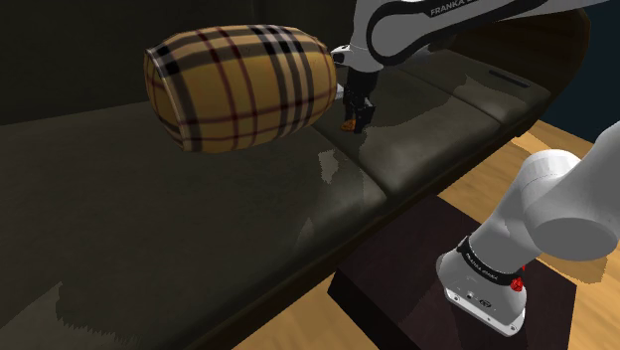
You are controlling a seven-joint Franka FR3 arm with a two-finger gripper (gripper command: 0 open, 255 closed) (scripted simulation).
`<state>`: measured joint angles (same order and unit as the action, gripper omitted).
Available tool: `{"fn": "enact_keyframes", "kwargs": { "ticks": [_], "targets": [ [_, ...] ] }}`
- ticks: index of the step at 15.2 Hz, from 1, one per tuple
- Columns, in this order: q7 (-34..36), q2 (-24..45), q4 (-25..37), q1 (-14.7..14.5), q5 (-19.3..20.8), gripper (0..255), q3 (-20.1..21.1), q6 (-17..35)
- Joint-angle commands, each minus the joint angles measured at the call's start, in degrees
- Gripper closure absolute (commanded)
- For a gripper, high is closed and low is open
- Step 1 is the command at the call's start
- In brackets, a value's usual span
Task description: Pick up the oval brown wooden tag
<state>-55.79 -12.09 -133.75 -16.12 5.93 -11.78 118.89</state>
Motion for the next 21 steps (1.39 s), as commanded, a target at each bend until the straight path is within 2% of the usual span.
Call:
{"fn": "enact_keyframes", "kwargs": {
  "ticks": [1,4,19,21],
  "targets": [
    [0.00,0.04,-0.03,-0.02,0.00,255,0.03,-0.02],
    [-0.13,0.16,0.06,0.02,0.00,255,-0.05,0.02],
    [-0.32,-3.35,8.48,-0.12,0.01,255,0.58,-11.88],
    [-0.32,-3.37,8.57,-0.12,0.01,255,0.59,-11.99]
  ]
}}
